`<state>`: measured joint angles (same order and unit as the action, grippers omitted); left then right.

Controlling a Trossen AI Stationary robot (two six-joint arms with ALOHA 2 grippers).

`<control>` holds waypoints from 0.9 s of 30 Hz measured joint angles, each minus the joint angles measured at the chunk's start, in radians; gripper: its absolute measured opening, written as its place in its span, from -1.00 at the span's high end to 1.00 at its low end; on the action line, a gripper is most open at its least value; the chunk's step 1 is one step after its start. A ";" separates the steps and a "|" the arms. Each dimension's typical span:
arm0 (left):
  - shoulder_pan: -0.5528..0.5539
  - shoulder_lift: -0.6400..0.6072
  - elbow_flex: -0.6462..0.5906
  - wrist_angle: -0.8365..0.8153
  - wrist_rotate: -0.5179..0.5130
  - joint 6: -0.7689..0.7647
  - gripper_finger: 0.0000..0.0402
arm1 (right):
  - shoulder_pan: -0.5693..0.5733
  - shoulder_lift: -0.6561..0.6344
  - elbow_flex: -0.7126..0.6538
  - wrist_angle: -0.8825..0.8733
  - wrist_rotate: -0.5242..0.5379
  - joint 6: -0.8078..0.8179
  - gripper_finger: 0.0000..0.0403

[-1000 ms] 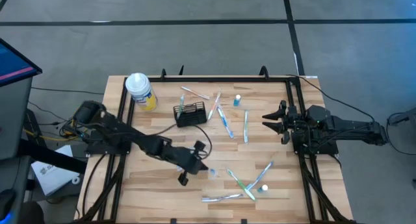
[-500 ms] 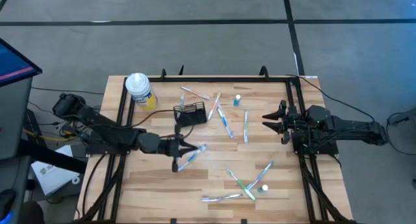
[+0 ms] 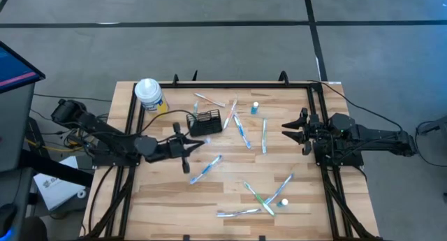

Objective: Pick & Place toothbrushing station
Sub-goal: Put the blue toothbrush into the mesh organizer

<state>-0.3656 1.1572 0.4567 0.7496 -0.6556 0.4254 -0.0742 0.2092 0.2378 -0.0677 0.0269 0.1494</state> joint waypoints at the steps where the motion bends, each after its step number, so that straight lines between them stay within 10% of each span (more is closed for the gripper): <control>1: 0.000 0.000 -0.009 0.023 -0.013 0.011 1.00 | 0.000 0.000 0.000 0.000 0.000 0.000 0.35; 10: 0.001 0.001 -0.104 0.267 -0.146 0.083 1.00 | 0.000 0.000 0.000 0.000 0.000 0.000 0.35; 27: 0.184 0.001 -0.225 0.532 -0.081 0.037 1.00 | 0.000 0.000 0.000 0.000 0.000 0.000 0.35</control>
<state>-0.1815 1.1584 0.2321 1.2819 -0.7369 0.4626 -0.0742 0.2095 0.2378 -0.0677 0.0269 0.1493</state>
